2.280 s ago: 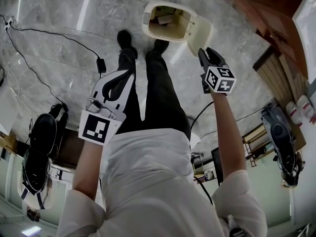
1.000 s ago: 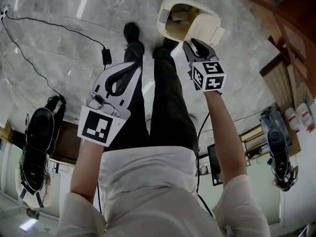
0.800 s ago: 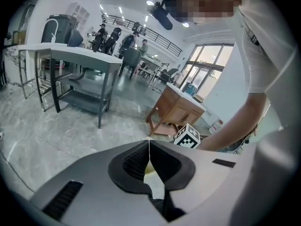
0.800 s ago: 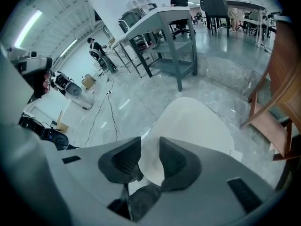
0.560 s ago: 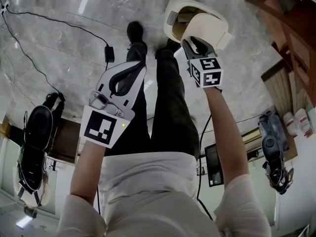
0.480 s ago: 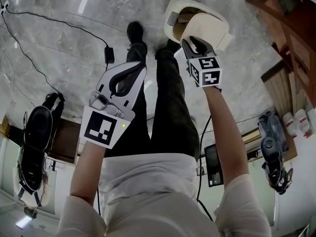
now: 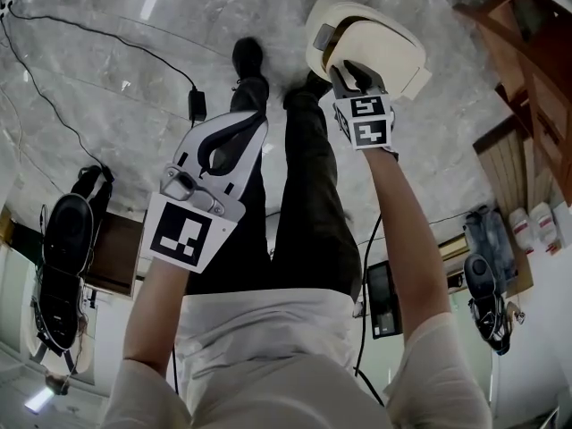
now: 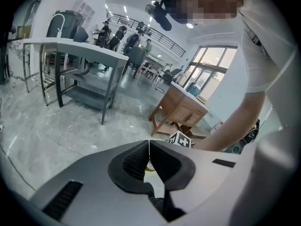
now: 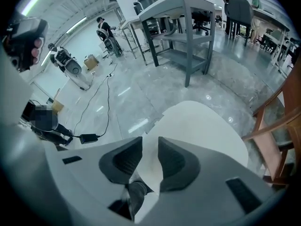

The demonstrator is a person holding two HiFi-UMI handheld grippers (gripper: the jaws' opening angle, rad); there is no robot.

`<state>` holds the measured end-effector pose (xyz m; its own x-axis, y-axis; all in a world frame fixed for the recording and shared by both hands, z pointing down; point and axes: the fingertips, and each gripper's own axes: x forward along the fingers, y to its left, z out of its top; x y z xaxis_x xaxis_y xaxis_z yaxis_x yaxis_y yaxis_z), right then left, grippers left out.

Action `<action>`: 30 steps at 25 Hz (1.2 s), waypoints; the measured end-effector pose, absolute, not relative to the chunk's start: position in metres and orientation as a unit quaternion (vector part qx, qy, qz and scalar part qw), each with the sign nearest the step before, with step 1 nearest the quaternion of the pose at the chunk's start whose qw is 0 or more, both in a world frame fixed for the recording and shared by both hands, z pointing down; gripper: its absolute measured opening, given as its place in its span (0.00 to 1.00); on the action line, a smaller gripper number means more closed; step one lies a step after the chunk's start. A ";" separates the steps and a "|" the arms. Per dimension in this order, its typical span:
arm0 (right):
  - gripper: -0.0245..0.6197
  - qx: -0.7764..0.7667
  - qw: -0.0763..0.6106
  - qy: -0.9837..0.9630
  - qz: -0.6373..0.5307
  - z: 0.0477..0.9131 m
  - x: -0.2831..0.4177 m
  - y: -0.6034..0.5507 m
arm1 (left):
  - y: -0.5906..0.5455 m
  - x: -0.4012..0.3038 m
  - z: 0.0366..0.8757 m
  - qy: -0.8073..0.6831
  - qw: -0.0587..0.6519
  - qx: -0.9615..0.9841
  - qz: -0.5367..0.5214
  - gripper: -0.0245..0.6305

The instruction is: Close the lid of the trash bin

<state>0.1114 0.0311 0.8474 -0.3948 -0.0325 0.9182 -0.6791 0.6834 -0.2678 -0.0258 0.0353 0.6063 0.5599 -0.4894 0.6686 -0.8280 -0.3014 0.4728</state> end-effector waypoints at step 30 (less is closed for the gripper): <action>0.12 0.284 0.529 -0.731 0.324 0.865 0.107 0.016 | 0.038 -0.055 0.626 -0.417 0.411 0.784 0.204 0.07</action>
<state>0.1072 0.0156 0.8650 -0.2793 -0.0734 0.9574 -0.7586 0.6281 -0.1731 -0.0553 0.0385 0.6259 0.5687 -0.4861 0.6635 -0.8222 -0.3144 0.4745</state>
